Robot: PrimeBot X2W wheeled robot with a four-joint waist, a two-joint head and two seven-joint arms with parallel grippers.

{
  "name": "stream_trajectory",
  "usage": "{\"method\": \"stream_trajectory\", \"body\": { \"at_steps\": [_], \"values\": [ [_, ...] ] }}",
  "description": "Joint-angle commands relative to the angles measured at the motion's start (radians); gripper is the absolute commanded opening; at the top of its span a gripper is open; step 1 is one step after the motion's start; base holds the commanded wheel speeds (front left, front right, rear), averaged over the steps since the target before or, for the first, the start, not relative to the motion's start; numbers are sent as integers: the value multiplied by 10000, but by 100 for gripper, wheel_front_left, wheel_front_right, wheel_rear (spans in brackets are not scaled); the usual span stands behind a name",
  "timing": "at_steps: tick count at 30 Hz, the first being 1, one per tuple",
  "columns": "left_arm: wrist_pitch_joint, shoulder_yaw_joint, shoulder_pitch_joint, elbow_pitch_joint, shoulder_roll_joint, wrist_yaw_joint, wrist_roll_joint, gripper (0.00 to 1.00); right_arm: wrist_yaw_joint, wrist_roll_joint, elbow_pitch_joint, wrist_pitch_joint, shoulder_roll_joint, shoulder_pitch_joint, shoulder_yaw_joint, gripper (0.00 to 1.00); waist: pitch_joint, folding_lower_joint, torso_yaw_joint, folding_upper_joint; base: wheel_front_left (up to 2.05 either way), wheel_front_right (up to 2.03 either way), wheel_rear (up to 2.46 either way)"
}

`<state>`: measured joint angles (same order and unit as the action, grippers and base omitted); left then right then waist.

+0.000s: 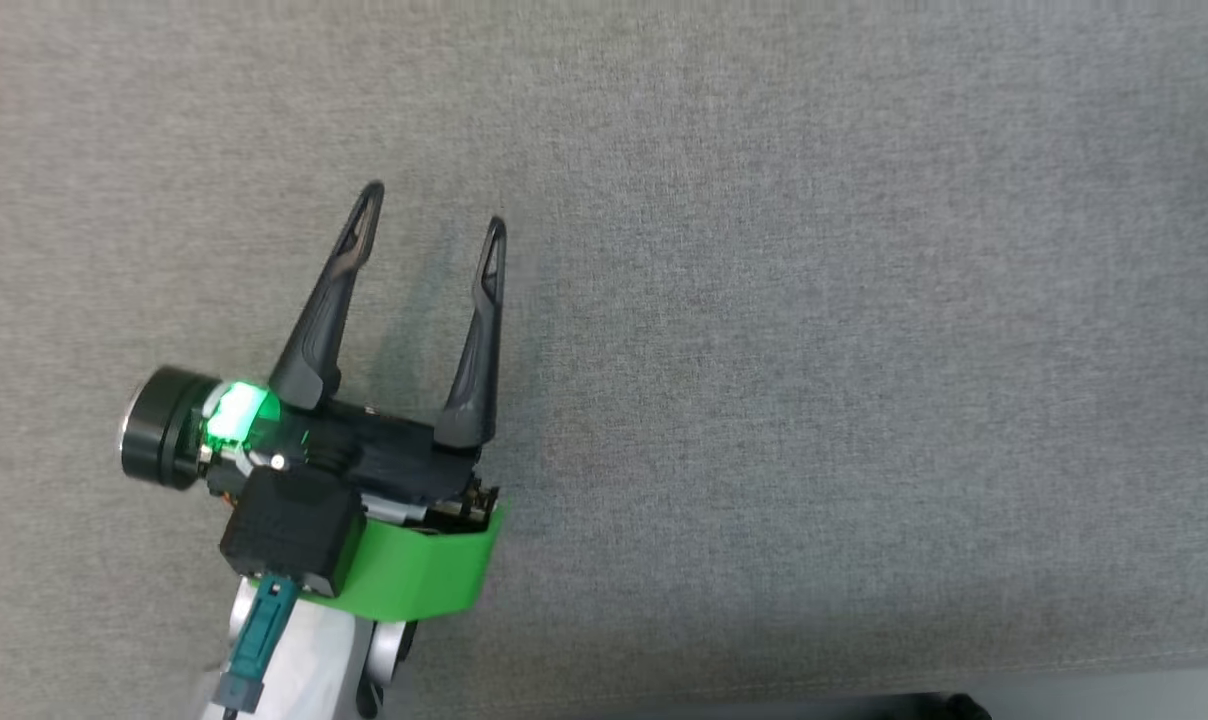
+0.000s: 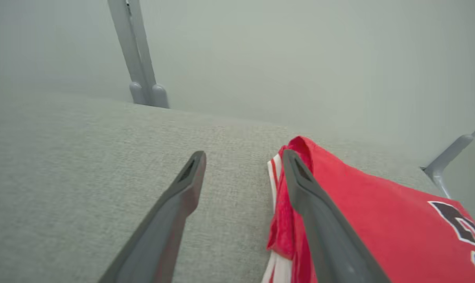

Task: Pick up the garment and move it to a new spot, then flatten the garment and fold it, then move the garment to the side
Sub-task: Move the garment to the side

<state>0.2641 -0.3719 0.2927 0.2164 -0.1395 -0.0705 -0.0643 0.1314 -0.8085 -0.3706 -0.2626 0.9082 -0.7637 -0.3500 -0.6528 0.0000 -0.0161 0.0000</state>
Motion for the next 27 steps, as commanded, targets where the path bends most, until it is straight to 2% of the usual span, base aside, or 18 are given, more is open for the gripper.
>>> {"method": "stream_trajectory", "body": {
  "at_steps": [1, 6, 14, 20, 27],
  "values": [
    [-2, 126, -297, -105, 42, 9, -103, 100, -12, 147, 182, -21, -469, 461, 142, 100, 1207, 0, -193, 0, 0, 0, 0],
    [0, 641, -1177, -432, 323, 107, -390, 100, -12, 1226, 1262, -23, -2509, 1898, 942, 100, 2542, 0, -172, 0, 0, 0, 0],
    [0, 1424, -2154, -878, 710, 248, -596, 100, -12, 3081, 2523, -23, -4958, 3911, 1745, 100, 3995, 0, -108, 0, 0, 0, 0],
    [0, 1883, -2944, -1141, 821, 313, -524, 100, -12, 4283, 3347, -24, -6321, 5280, 2368, 100, 4853, 0, 0, 0, 0, 0, 0],
    [0, 2143, -3708, -1247, 871, 301, -94, 100, -11, 5065, 3869, -24, -7359, 6512, 3216, 100, 5436, 0, -42, 0, 0, 0, 0]
  ]
}}
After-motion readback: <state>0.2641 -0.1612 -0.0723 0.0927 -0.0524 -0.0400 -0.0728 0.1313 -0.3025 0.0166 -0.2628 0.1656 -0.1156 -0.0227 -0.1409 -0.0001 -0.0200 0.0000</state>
